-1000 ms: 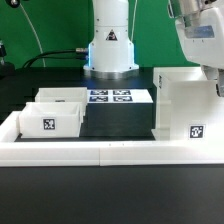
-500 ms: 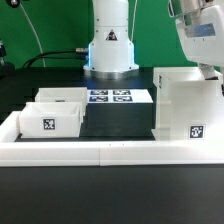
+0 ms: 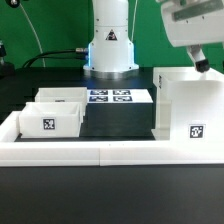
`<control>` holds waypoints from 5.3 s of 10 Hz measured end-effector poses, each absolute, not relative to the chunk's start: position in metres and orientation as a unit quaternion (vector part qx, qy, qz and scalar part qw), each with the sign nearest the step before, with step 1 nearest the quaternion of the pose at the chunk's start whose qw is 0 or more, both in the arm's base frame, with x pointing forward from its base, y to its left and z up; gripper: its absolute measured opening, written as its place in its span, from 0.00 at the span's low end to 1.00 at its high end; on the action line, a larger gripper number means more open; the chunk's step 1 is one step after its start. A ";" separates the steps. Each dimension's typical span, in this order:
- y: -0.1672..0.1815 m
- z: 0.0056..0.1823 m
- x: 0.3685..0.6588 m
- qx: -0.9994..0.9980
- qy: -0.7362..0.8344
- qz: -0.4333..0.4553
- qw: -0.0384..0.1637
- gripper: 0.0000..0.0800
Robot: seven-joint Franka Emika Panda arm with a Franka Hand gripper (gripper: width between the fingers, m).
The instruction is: Assemble drawer
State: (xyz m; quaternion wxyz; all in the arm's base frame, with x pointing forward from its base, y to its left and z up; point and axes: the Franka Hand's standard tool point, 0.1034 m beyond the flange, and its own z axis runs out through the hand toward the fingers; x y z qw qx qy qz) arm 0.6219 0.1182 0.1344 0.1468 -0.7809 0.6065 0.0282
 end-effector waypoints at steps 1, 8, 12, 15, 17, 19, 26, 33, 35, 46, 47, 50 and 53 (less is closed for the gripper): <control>0.120 0.144 0.615 -0.783 0.604 0.026 0.148 0.81; 0.111 0.145 0.601 -0.951 0.288 -0.002 0.114 0.81; 0.106 0.143 0.594 -0.991 0.098 -0.008 0.093 0.81; 0.103 0.143 0.593 -0.995 0.044 -0.010 0.089 0.81; 0.079 0.141 0.583 -0.998 0.026 -0.005 0.058 0.81; 0.041 0.136 0.573 -0.999 0.020 -0.015 0.049 0.81; -0.001 0.135 0.572 -0.998 0.011 -0.019 0.052 0.81; -0.077 0.084 0.536 -0.999 0.009 -0.024 0.019 0.81; -0.087 0.076 0.540 -0.999 -0.025 -0.046 0.006 0.81; -0.092 0.030 0.500 -1.000 -0.017 -0.012 0.012 0.81; -0.090 0.025 0.496 -1.000 -0.018 -0.011 0.011 0.81; -0.091 0.011 0.489 -1.000 -0.018 -0.009 0.006 0.81; -0.088 0.007 0.489 -1.000 -0.022 -0.010 0.004 0.81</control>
Offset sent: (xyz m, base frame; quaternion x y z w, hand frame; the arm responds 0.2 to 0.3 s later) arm 0.0000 0.0000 0.0000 0.0000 0.0000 -0.1296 0.9916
